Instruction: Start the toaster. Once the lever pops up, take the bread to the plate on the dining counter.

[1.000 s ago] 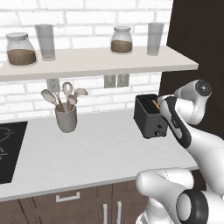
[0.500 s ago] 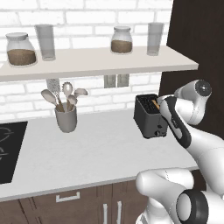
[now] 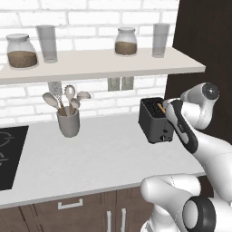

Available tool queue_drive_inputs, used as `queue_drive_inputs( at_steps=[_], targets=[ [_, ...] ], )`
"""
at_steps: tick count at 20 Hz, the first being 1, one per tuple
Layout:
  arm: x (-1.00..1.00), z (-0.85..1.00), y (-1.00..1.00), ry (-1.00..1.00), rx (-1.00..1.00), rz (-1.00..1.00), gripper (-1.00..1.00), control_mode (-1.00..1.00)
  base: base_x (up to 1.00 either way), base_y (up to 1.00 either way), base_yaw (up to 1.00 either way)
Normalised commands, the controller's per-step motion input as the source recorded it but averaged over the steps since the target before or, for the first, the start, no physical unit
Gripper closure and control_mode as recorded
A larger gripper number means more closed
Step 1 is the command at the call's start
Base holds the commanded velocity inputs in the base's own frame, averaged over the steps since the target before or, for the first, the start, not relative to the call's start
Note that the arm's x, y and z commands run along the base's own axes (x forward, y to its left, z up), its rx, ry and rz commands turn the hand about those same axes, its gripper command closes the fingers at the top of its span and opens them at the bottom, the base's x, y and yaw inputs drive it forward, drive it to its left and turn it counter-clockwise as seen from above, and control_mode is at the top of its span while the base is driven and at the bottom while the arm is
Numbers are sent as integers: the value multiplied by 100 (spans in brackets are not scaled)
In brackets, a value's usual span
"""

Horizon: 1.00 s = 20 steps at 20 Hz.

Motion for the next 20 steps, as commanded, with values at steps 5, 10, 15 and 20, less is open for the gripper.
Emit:
queue_drive_inputs(
  at_steps=[5,10,15,20],
  targets=[
    [0,0,0,0,0,0,-100,-100,0,0,0],
    [0,0,0,0,0,0,-100,-100,0,0,0],
    [0,0,0,0,0,0,-100,-100,0,0,0],
    [0,0,0,0,0,0,-100,-100,0,0,0]
  ],
)
